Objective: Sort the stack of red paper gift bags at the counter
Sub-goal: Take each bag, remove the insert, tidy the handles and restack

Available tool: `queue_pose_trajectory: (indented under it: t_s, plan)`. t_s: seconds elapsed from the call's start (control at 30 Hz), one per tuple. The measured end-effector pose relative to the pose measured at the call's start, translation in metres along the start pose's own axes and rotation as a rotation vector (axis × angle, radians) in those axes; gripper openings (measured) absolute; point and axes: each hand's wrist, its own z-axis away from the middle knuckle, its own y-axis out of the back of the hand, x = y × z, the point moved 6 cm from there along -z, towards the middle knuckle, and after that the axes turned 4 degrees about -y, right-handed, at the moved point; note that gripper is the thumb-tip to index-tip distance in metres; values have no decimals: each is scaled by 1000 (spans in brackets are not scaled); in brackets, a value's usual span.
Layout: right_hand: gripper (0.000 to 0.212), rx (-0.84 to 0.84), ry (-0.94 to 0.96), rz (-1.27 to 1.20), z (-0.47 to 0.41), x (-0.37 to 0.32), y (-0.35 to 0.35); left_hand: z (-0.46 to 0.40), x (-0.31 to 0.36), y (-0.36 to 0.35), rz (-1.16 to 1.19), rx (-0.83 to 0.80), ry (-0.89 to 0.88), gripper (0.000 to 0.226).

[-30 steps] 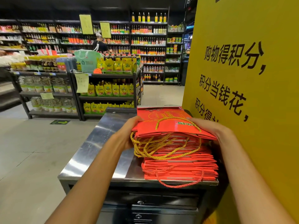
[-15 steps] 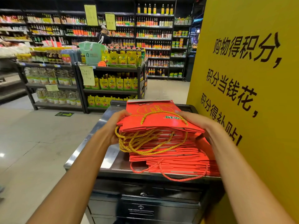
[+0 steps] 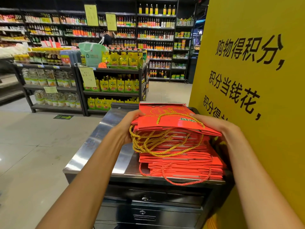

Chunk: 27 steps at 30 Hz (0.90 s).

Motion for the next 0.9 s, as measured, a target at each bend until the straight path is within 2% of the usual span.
queue_pose_trajectory:
  t_s: [0.27, 0.53, 0.7, 0.9]
  plan:
    - [54, 4, 2, -65, 4, 9, 4, -8, -10, -17, 50, -42, 1, 25]
    - [56, 40, 16, -93, 6, 14, 2, -12, -11, -19, 147, -34, -47, 39]
    - [51, 73, 40, -103, 13, 11, 4, -10, -10, -22, 149, -30, -30, 37]
    - [56, 73, 38, -108, 11, 14, 5, -11, -16, -18, 142, -15, -82, 50]
